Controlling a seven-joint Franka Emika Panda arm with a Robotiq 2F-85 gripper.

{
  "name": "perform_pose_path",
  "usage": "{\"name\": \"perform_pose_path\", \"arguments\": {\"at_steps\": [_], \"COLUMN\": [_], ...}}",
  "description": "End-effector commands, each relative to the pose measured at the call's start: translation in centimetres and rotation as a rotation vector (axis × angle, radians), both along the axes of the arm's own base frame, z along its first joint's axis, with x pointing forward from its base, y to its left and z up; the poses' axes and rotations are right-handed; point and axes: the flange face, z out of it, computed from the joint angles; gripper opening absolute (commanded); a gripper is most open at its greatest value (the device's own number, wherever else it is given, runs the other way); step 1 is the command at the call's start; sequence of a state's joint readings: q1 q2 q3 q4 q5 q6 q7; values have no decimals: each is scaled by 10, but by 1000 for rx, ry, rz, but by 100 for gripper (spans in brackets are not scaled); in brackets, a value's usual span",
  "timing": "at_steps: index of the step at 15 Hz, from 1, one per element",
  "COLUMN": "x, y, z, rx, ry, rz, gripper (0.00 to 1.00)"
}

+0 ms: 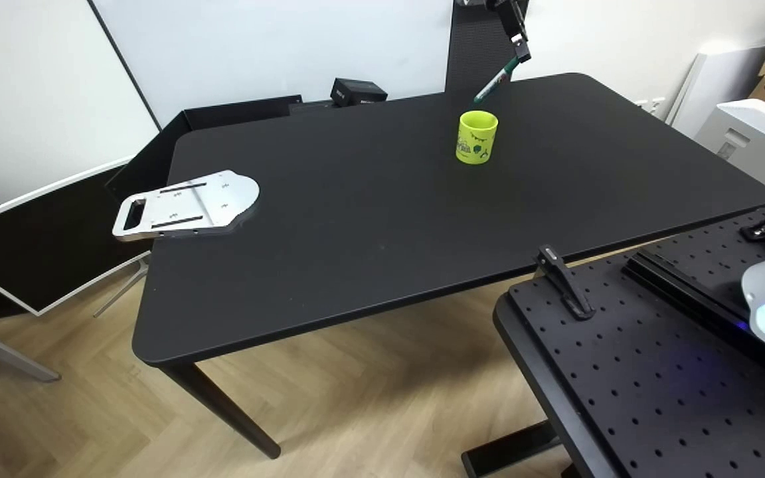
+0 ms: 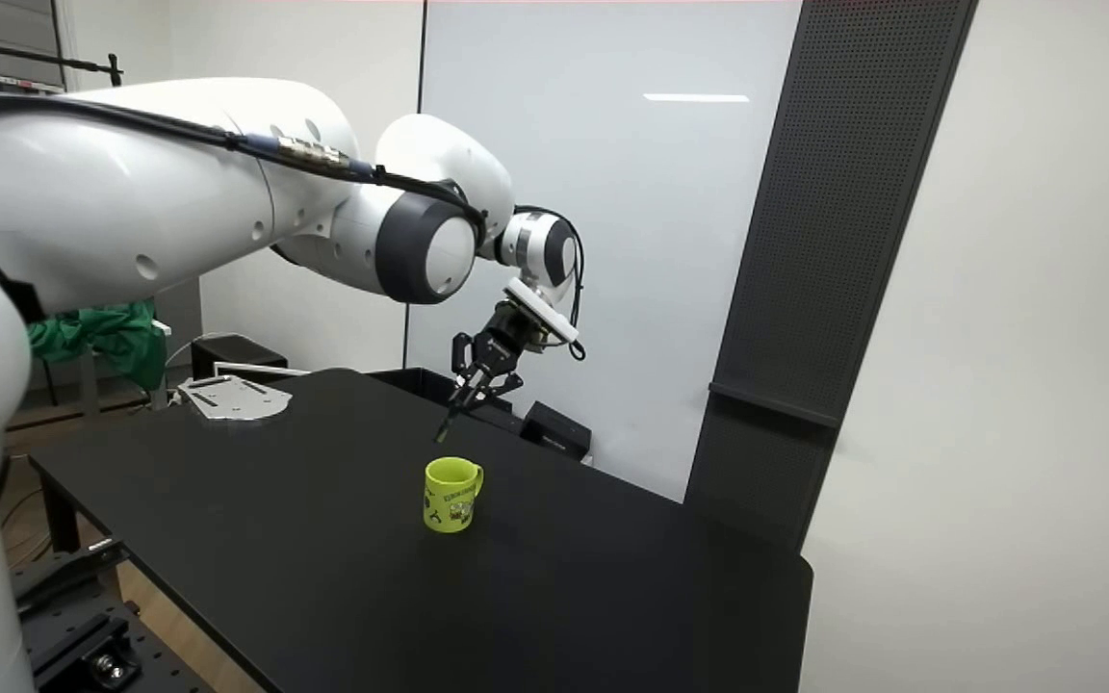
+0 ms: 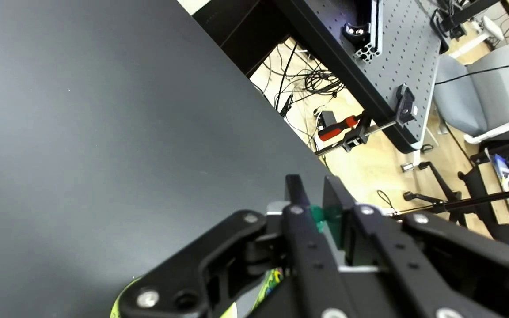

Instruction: Get the green marker from the yellow cup and place it on the table

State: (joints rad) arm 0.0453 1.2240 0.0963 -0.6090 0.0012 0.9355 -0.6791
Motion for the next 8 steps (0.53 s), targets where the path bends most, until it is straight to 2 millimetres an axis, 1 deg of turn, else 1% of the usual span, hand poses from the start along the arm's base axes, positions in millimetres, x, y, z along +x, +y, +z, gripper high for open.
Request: {"name": "perform_pose_path", "arguments": {"at_steps": [1,5,8], "x": [-7,-14,-20], "y": [-13,-30,-46], "z": [-6,-27,-34], "rx": [44,24,8], "ry": [49,97,127], "rz": [34,48,41], "gripper": [4,4,4]}}
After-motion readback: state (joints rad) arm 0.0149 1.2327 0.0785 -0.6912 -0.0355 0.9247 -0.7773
